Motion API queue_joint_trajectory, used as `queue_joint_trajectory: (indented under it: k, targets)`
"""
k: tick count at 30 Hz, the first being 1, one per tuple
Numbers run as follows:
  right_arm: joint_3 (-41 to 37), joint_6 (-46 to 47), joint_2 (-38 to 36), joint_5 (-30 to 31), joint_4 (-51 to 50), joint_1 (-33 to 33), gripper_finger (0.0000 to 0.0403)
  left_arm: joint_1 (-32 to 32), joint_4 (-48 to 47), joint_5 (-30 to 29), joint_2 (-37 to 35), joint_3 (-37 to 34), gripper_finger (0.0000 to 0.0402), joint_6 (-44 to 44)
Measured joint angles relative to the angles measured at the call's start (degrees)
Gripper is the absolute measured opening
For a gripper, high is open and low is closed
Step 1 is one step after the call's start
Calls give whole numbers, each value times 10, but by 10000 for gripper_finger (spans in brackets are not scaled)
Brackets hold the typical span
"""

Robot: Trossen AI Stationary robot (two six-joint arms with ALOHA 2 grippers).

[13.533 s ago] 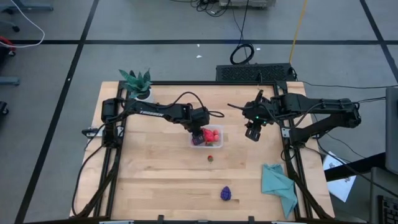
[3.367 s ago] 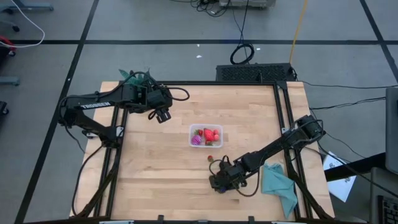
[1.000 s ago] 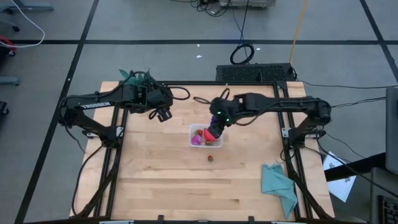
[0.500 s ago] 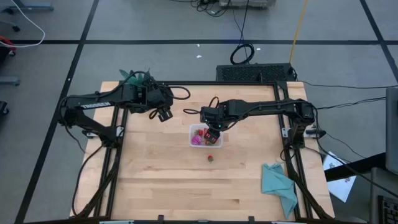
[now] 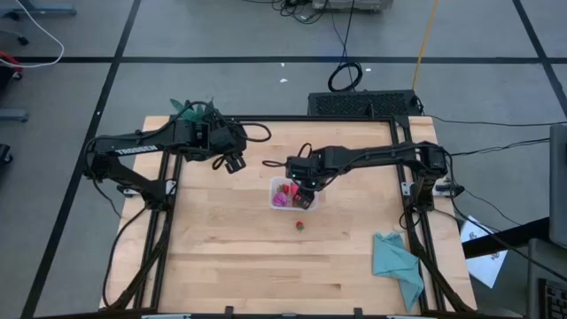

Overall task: Pick and placing Produce into tupperware
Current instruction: Put the purple grapes into the transparent bin

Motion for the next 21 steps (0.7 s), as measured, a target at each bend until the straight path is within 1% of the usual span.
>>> queue_joint_trajectory:
  k: [8, 15, 21]
  targets:
    - [-15, 26, 0, 0, 16, 0, 228, 0, 0, 0, 0, 0, 239, 0]
    - [-15, 31, 0, 0, 71, 0, 228, 0, 0, 0, 0, 0, 239, 0]
    - [-15, 38, 0, 0, 66, -1, 228, 0, -1, 0, 0, 0, 239, 0]
